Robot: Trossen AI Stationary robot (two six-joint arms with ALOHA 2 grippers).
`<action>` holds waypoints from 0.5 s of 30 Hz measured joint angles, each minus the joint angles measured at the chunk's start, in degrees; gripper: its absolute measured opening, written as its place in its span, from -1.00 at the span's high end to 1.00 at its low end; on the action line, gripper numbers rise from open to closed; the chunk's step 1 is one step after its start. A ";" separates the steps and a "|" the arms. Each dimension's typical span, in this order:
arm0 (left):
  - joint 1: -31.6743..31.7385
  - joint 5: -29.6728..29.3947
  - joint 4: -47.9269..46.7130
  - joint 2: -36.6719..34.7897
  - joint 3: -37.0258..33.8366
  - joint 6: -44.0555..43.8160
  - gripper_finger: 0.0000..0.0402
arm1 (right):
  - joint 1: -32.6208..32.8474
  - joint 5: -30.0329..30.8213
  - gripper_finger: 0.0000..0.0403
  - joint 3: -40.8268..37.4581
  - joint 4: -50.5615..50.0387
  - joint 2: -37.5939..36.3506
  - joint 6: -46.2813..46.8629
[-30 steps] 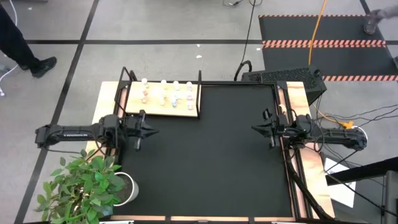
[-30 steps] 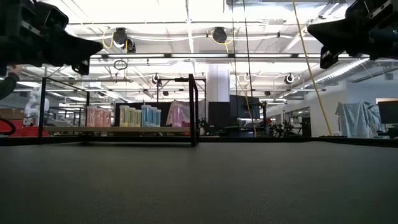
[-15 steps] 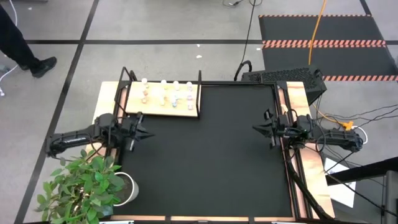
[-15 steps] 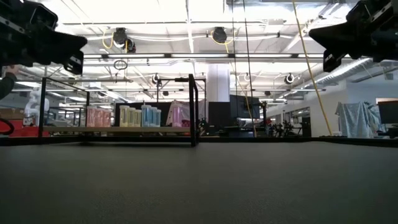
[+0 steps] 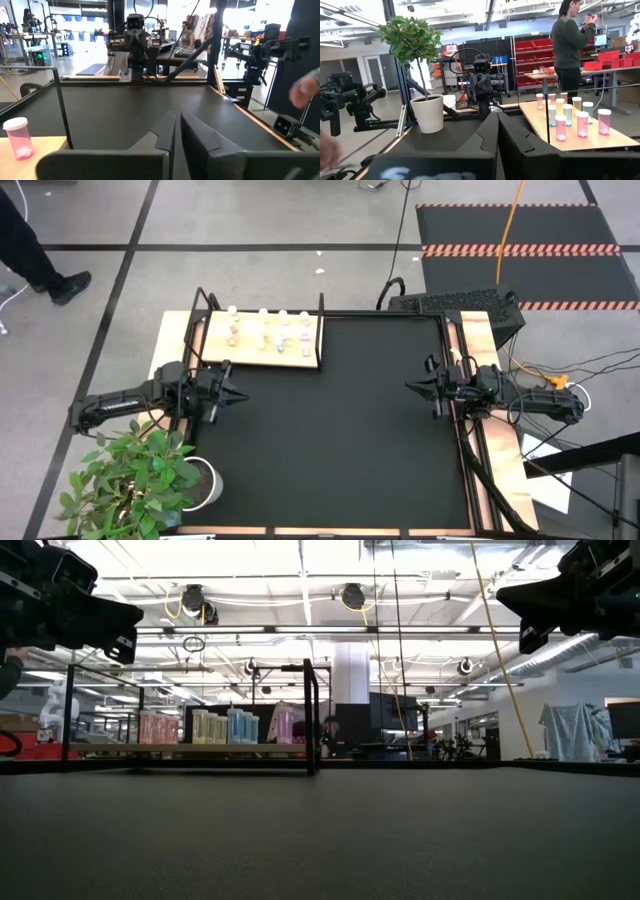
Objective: Pick and place medicine bottles onto shelf by color
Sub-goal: Return to Home Position
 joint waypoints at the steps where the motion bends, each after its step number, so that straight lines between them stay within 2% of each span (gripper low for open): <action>1: 0.00 -0.02 0.00 0.00 0.00 0.00 0.83 | 0.00 0.00 1.00 0.00 0.00 0.00 0.00; 15: 0.00 -0.23 0.56 0.00 0.00 -0.11 0.81 | 0.00 -0.02 1.00 0.00 0.02 0.00 0.00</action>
